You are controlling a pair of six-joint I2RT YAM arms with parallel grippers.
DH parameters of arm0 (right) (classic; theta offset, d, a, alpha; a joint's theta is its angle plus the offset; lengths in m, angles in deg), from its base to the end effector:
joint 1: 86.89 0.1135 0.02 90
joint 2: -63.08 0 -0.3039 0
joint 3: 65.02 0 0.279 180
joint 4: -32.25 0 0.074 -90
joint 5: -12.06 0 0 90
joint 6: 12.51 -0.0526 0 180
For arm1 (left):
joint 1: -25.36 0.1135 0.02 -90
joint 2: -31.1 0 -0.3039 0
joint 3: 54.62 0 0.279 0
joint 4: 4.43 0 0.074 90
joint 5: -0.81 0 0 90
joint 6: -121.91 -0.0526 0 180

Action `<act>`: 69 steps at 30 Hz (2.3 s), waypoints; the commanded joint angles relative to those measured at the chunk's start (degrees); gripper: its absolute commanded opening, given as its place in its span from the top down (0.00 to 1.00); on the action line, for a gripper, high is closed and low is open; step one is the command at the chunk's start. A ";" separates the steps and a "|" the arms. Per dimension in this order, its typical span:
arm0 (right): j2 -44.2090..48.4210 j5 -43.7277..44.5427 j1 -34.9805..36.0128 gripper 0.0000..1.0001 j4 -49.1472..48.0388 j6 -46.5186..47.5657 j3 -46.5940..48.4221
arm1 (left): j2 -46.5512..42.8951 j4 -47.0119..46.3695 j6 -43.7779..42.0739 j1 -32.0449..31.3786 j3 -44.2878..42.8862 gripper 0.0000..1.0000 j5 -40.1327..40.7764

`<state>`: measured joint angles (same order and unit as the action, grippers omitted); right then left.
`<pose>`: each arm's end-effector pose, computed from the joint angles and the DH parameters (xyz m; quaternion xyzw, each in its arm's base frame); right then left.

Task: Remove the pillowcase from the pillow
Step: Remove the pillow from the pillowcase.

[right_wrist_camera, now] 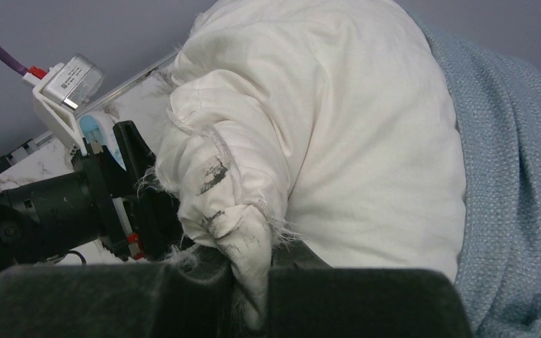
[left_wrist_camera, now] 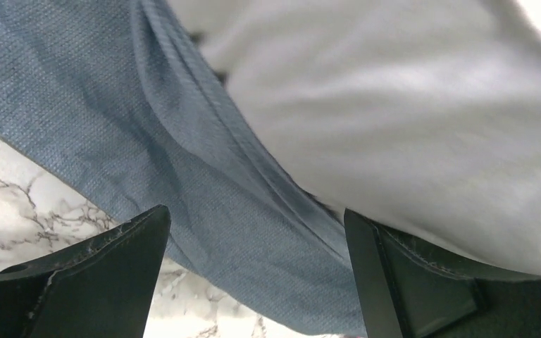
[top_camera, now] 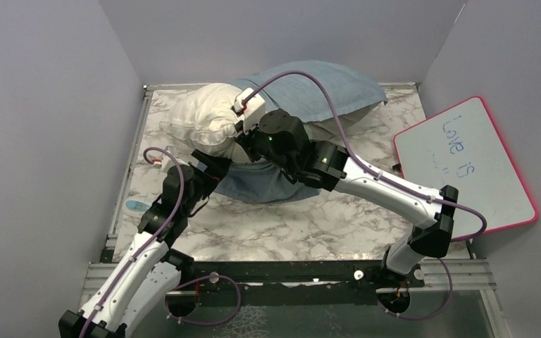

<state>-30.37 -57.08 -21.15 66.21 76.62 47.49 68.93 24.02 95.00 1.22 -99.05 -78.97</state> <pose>0.1901 0.3761 0.4763 -0.3251 0.7173 0.2092 0.5798 0.1625 -0.0626 0.2851 -0.3221 0.7612 -0.3315 0.4549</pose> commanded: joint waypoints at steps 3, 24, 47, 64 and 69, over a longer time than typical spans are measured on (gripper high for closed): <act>1.18 -3.69 0.44 0.99 -2.14 -3.82 7.42 | -1.70 -16.48 7.74 12.74 10.60 0.12 -14.10; -2.56 -0.63 0.45 0.99 0.01 -7.59 13.15 | -14.10 -16.76 14.58 17.14 16.63 0.10 -14.94; 2.54 -14.10 0.38 0.99 -7.38 -14.72 12.57 | 20.08 -36.08 15.08 14.03 15.13 0.27 -16.39; 1.38 2.72 -0.18 0.99 -6.61 -8.46 3.50 | -5.57 0.08 5.87 7.71 10.07 0.06 -2.13; 0.73 1.93 -0.33 0.99 -6.28 -8.98 3.38 | -17.90 13.97 4.07 7.79 6.51 0.02 0.50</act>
<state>-29.52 -59.52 -20.80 65.07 67.20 49.70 58.56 20.85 101.84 9.11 -88.60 -83.86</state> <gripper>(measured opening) 0.082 0.952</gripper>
